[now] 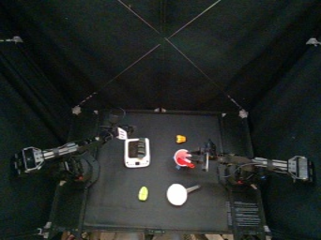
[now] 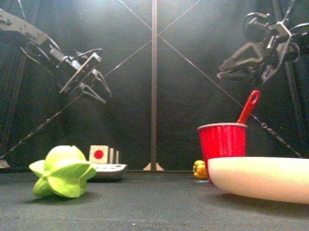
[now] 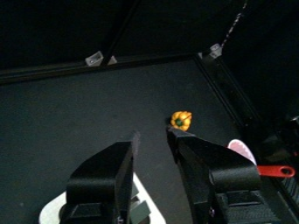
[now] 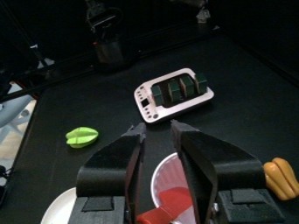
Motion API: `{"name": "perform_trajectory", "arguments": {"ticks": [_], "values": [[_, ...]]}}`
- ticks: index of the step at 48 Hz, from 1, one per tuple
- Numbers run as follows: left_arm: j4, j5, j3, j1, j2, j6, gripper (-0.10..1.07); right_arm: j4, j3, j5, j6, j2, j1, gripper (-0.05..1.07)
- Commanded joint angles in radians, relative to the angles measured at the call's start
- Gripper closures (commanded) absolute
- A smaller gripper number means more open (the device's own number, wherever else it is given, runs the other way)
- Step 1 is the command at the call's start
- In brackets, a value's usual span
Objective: Grab green sushi piece from stove
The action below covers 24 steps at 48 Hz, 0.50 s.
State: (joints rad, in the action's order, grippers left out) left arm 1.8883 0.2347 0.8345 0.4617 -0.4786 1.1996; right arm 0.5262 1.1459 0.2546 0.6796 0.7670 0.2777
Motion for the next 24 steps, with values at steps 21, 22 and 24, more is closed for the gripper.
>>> {"name": "perform_trajectory", "arguments": {"ticks": [21, 22, 24], "values": [[-0.147, -0.236, -0.130, -0.149, 0.014, 0.049, 0.24, -0.005, 0.014, 0.015, 0.008, 0.003, 0.003, 0.32], [-0.138, -0.233, -0.132, -0.149, 0.014, 0.049, 0.24, -0.005, 0.014, 0.014, 0.009, 0.003, 0.003, 0.32], [-0.124, -0.230, -0.130, -0.149, 0.014, 0.049, 0.24, -0.006, 0.014, 0.015, 0.009, 0.003, 0.003, 0.32]]}}
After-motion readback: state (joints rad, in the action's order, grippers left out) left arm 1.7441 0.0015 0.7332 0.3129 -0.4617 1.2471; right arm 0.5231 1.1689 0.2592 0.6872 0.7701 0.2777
